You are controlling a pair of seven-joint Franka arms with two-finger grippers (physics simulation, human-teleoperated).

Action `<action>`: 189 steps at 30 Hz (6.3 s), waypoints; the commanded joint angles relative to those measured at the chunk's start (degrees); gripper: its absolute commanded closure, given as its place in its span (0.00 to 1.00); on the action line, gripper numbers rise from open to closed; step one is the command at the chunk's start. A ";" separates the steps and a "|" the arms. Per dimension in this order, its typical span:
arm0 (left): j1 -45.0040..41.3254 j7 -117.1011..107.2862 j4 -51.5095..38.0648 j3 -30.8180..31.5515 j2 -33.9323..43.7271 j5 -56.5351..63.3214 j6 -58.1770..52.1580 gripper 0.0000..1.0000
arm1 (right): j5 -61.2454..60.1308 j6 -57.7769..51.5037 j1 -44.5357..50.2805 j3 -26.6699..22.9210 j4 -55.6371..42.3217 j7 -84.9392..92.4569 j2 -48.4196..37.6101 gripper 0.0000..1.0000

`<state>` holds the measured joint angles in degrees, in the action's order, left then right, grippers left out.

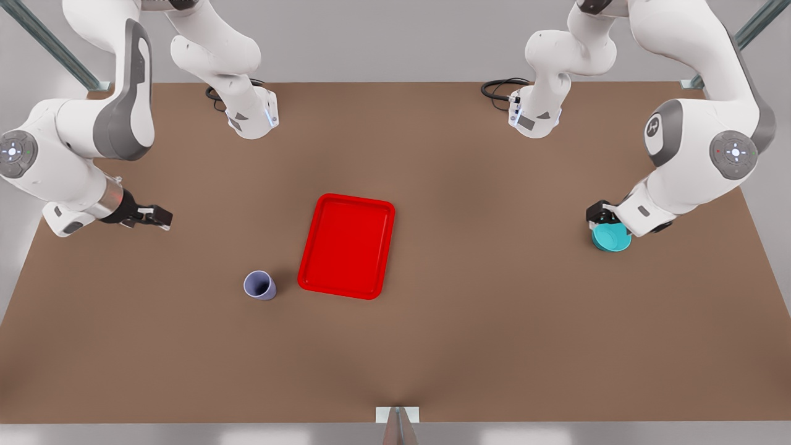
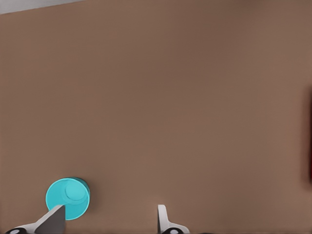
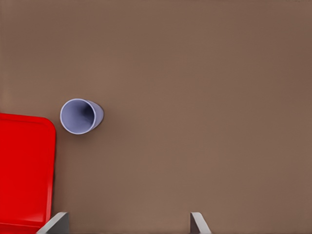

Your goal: Place the bowl on the tray with the left arm and the cup on the tray with the right arm

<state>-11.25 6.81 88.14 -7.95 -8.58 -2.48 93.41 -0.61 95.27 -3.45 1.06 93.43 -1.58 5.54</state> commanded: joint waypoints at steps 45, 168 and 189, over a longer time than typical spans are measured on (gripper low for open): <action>28.74 38.54 20.49 -2.86 -24.47 -14.13 23.31 0.65 | -1.49 -0.35 -0.42 -0.18 0.09 0.18 0.00 0.00; -8.70 -0.22 -12.29 -3.03 -9.88 5.47 -19.05 0.00 | -1.58 32.96 8.46 2.46 8.52 -4.57 26.10 0.37; -8.61 -0.13 -12.38 -3.03 -9.88 5.47 -19.05 0.00 | -1.67 32.70 8.19 2.46 7.56 -4.48 27.16 0.79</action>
<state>-19.87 6.68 75.76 -10.99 -18.46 2.98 74.44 -2.98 127.78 4.74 3.52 100.71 -5.70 32.69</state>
